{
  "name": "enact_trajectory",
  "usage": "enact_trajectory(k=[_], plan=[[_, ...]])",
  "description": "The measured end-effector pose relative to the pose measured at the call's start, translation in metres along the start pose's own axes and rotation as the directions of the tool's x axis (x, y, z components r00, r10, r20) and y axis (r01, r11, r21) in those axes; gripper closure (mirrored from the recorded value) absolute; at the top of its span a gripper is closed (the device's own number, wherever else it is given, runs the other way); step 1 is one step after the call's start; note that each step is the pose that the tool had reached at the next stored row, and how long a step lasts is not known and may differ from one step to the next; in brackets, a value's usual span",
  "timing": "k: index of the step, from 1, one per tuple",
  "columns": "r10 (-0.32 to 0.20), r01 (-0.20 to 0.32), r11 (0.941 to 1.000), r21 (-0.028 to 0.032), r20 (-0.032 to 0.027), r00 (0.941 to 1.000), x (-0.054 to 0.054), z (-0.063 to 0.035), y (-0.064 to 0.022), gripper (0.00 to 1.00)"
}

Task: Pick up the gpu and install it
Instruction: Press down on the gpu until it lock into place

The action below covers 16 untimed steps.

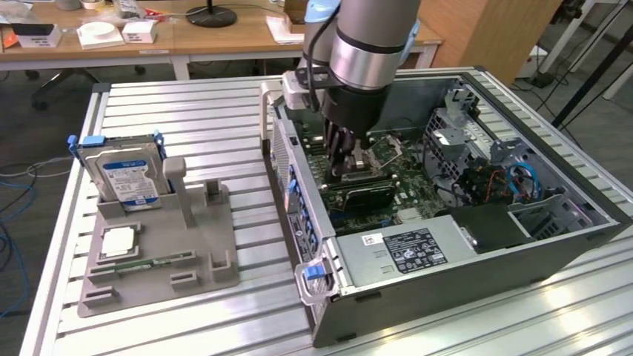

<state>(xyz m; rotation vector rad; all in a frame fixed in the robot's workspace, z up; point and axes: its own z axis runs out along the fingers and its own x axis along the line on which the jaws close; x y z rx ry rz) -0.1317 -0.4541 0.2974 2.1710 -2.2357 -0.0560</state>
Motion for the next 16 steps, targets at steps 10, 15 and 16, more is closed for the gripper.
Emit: enact_trajectory(k=[10, 15, 16], plan=[[0.000, 0.000, 0.9999, -0.0124, 0.0000, 1.0000, 0.000, -0.0010, 0.0131, 0.89], [0.000, 0.000, 0.9999, -0.0138, 0.0003, 1.0000, 0.000, -0.0007, 0.0181, 0.89], [0.000, 0.000, 0.9999, -0.0138, 0.0003, 1.0000, 0.001, -0.0007, 0.0183, 0.89]])
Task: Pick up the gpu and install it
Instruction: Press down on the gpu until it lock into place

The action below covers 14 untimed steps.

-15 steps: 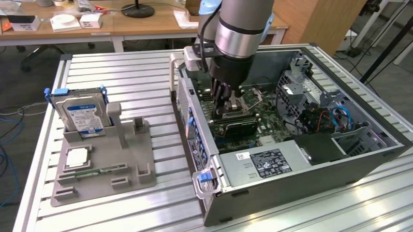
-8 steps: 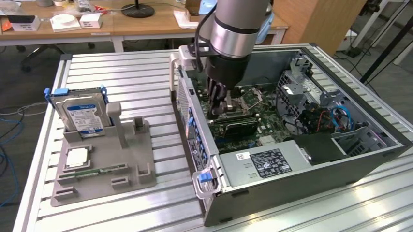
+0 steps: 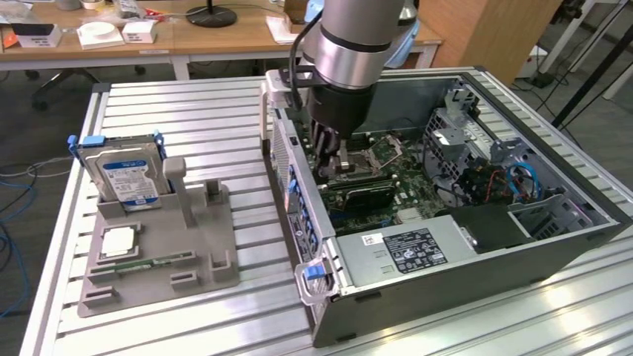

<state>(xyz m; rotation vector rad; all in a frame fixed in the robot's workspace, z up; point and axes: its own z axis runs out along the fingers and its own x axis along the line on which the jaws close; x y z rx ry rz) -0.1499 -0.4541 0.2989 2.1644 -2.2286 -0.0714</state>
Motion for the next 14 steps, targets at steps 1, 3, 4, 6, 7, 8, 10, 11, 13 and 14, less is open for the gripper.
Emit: enact_trajectory(k=[1, 3, 4, 6, 7, 8, 10, 11, 13, 14], plan=[[0.000, 0.000, 1.0000, -0.0001, -0.0001, 1.0000, 0.0001, 0.0000, 0.0009, 0.89], [0.000, 0.000, 1.0000, -0.0008, 0.0000, 1.0000, 0.0001, 0.0001, 0.0021, 0.89], [0.000, 0.000, 1.0000, -0.0007, 0.0001, 1.0000, 0.0001, 0.0001, 0.0023, 0.89], [0.000, 0.000, 1.0000, -0.0009, 0.0001, 1.0000, 0.0005, 0.0001, 0.0024, 0.89], [0.000, 0.000, 1.0000, -0.0009, 0.0001, 1.0000, 0.0008, 0.0001, 0.0025, 0.89], [0.000, 0.000, 1.0000, -0.0010, 0.0001, 1.0000, 0.0012, 0.0001, 0.0025, 0.89], [0.000, 0.000, 1.0000, -0.0009, 0.0001, 1.0000, 0.0019, 0.0002, 0.0025, 0.89], [0.000, 0.000, 1.0000, -0.0009, 0.0001, 1.0000, 0.0020, 0.0003, 0.0025, 0.89], [0.000, 0.000, 1.0000, -0.0009, 0.0001, 1.0000, 0.0021, 0.0003, 0.0025, 0.89], [0.000, 0.000, 1.0000, -0.0009, 0.0001, 1.0000, 0.0022, 0.0004, 0.0027, 0.89]])
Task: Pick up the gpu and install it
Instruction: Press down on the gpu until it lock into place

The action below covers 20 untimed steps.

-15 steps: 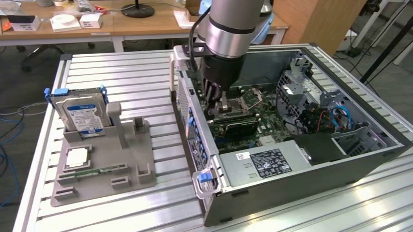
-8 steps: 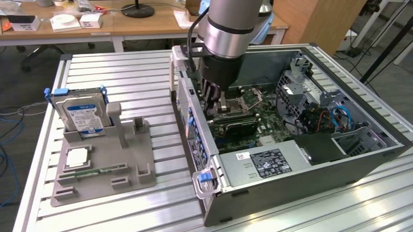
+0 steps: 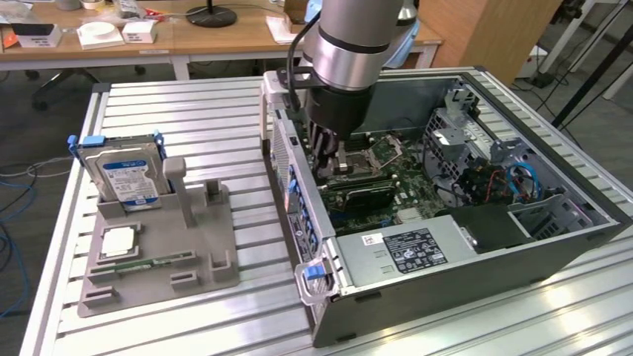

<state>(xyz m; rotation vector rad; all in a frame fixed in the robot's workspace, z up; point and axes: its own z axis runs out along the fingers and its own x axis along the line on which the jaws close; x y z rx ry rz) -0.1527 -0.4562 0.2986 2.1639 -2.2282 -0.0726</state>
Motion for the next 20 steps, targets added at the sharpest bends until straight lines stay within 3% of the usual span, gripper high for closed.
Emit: enact_trajectory(k=[5, 14, 17, 20], plan=[[0.000, 0.000, 1.0000, -0.0060, 0.0001, 1.0000, 0.000, 0.0006, 0.0017, 0.89], [0.000, 0.000, 1.0000, -0.0066, 0.0023, 1.0000, 0.000, 0.0108, 0.0014, 0.89], [0.000, 0.000, 1.0000, -0.0070, 0.0052, 1.0000, 0.000, 0.0116, -0.0004, 0.89], [0.000, 0.001, 1.0000, -0.0067, 0.0107, 0.9999, 0.000, 0.0112, -0.0074, 0.89]])
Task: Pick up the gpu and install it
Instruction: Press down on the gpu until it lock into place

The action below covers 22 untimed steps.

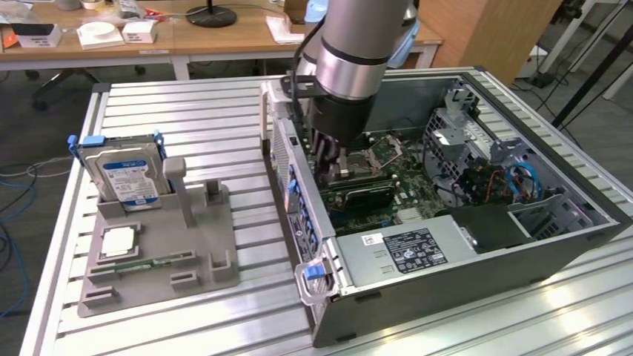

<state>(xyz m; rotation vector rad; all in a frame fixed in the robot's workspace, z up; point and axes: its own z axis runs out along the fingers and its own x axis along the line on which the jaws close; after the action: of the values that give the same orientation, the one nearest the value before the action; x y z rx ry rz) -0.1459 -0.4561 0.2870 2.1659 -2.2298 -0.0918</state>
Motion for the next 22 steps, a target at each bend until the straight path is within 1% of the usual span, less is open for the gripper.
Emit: enact_trajectory(k=[3, 8, 10, 12, 17, 22], plan=[[-0.001, 0.001, 1.0000, -0.0003, 0.0081, 1.0000, 0.000, -0.0008, -0.0115, 0.89], [-0.002, 0.002, 1.0000, -0.0007, 0.0192, 0.9998, -0.001, -0.0022, -0.0342, 0.89], [-0.002, 0.002, 1.0000, -0.0008, 0.0226, 0.9997, -0.001, -0.0028, -0.0431, 0.89], [-0.002, 0.002, 1.0000, -0.0008, 0.0239, 0.9997, -0.002, -0.0032, -0.0522, 0.89], [-0.002, 0.002, 1.0000, -0.0004, 0.0243, 0.9997, -0.002, -0.0012, -0.0720, 0.89], [-0.002, 0.002, 1.0000, 0.0016, 0.0240, 0.9997, -0.002, 0.0049, -0.0854, 0.89]])
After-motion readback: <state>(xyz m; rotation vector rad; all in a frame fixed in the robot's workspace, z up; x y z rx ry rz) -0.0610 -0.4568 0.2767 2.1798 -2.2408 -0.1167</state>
